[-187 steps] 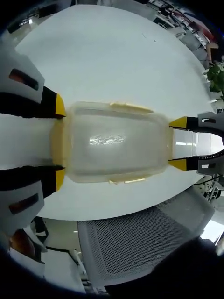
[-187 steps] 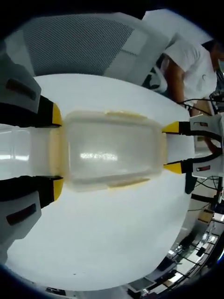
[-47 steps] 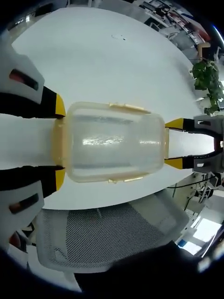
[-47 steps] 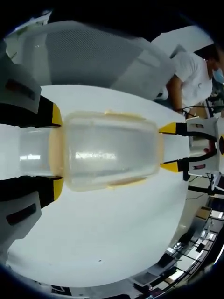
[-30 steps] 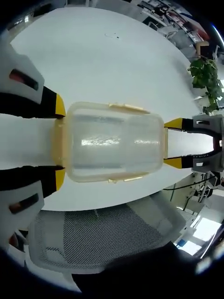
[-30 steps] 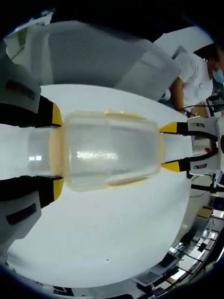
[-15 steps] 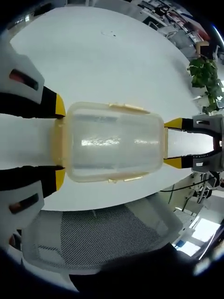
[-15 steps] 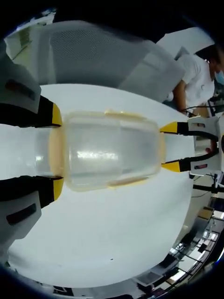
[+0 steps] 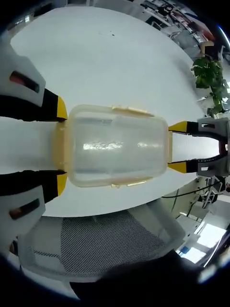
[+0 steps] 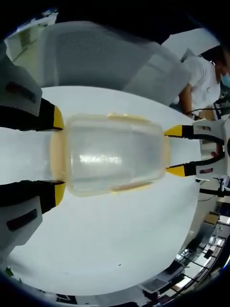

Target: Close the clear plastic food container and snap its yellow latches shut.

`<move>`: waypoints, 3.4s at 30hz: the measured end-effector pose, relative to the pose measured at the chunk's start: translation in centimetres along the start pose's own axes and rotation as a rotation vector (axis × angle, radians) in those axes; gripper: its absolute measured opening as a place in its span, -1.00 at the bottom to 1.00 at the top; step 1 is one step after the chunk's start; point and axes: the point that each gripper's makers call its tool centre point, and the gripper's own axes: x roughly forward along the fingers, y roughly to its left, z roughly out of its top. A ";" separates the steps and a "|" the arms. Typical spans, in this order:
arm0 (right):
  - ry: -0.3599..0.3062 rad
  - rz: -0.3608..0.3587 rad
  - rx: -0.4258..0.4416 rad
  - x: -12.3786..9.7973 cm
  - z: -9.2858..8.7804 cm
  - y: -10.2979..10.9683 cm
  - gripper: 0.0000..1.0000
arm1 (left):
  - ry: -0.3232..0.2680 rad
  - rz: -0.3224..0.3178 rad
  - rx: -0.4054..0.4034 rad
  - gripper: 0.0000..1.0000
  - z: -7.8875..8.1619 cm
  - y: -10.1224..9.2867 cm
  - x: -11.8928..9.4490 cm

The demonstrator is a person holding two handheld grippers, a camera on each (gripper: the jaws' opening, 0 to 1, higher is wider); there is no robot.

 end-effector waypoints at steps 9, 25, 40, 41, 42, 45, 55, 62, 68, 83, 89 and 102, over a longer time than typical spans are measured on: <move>0.003 0.000 0.002 -0.2 -0.8 0.1 -0.23 | -0.002 -0.001 0.003 -0.24 0.8 -0.1 0.4; 0.007 0.003 0.011 -0.6 -2.5 0.2 -0.23 | 0.000 -0.005 0.007 -0.24 2.4 -0.2 1.2; 0.004 -0.002 0.011 -1.1 -4.2 0.1 -0.23 | -0.003 -0.001 0.006 -0.24 3.9 -0.2 1.8; 0.004 -0.003 0.011 -1.1 -4.4 0.1 -0.23 | -0.001 0.000 0.007 -0.24 4.1 -0.1 2.0; 0.003 -0.004 0.009 -1.2 -4.5 0.1 -0.23 | 0.001 -0.001 0.006 -0.24 4.2 -0.1 2.1; 0.007 -0.006 0.006 -1.2 -4.8 0.0 -0.23 | -0.002 0.000 0.003 -0.24 4.5 -0.1 2.3; 0.006 -0.002 0.003 -1.3 -5.3 0.1 -0.23 | 0.001 -0.002 0.001 -0.24 4.9 -0.2 2.4; 0.003 0.004 0.003 -1.3 -5.7 0.1 -0.23 | 0.004 -0.003 -0.001 -0.24 5.3 -0.3 2.5; 0.002 -0.002 -0.006 -1.3 -6.0 0.1 -0.23 | 0.007 -0.002 -0.001 -0.24 5.5 -0.4 2.7; -0.005 -0.006 -0.017 -1.1 -6.3 0.3 -0.23 | 0.024 0.005 -0.004 -0.24 5.7 -0.7 3.1; -0.001 -0.018 -0.029 -0.9 -6.4 0.4 -0.23 | 0.035 0.011 0.001 -0.24 5.6 -0.7 3.2; -0.036 -0.021 -0.031 -0.8 -6.4 0.2 -0.23 | 0.046 0.040 0.000 -0.24 5.5 -0.6 3.4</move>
